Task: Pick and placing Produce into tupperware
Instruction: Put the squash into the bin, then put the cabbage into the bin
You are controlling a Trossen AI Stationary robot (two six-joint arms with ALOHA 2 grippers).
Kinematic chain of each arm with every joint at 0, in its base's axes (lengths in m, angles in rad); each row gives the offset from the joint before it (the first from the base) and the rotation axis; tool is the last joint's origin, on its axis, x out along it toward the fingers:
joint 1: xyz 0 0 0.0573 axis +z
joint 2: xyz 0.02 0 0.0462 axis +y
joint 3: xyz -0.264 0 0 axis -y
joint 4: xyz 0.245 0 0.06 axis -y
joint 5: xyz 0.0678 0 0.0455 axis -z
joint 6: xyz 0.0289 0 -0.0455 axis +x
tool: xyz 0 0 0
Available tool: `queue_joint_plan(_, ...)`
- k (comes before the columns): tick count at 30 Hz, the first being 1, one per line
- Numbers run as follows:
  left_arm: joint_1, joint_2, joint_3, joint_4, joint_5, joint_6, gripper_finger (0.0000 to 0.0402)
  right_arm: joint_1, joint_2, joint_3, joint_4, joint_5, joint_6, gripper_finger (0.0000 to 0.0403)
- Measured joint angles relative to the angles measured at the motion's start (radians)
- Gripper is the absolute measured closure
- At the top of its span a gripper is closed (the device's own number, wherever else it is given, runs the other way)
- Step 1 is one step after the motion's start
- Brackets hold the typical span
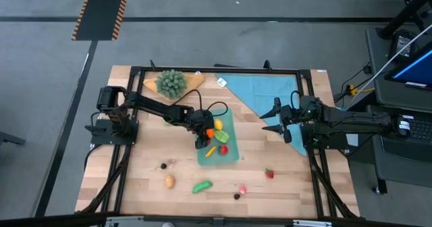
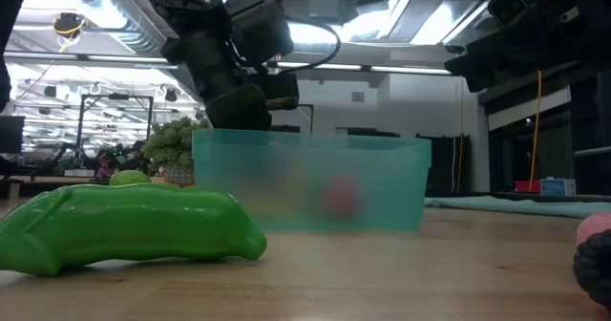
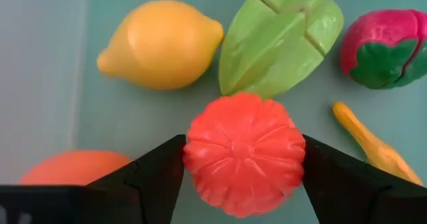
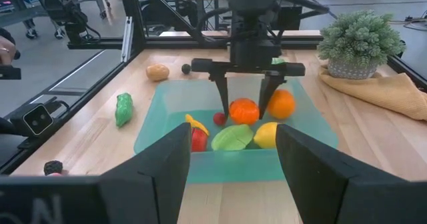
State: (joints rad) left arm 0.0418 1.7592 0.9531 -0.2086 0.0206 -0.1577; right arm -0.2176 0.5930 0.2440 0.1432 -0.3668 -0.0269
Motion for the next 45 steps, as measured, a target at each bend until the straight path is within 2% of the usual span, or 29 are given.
queue_joint_plan(13, -0.005, -0.010, 0.003, 0.007, 0.000, 0.011, 0.0127, 0.000, 0.000, 0.000, -0.008, 0.000, 0.000, 0.0182)
queue_joint_plan(16, -0.018, -0.034, 0.026, 0.012, -0.001, 0.061, 0.0124, 0.000, 0.000, 0.000, -0.007, 0.000, 0.000, 0.0182)
queue_joint_plan(24, -0.048, -0.191, 0.044, 0.010, -0.001, 0.116, 0.0128, 0.001, 0.001, 0.000, -0.016, 0.000, 0.045, 0.0182)
queue_joint_plan(31, -0.076, -0.336, 0.035, -0.054, -0.001, 0.170, 0.0124, 0.001, 0.001, 0.000, -0.005, 0.000, 0.044, 0.0182)
queue_joint_plan(38, -0.109, -0.457, -0.060, -0.047, -0.003, 0.170, 0.0128, 0.007, 0.000, 0.000, 0.002, 0.000, 0.045, 0.0182)
queue_joint_plan(45, -0.189, -0.553, -0.241, 0.110, -0.080, 0.079, 0.0124, 0.029, 0.001, 0.000, 0.010, 0.000, 0.051, 0.0182)
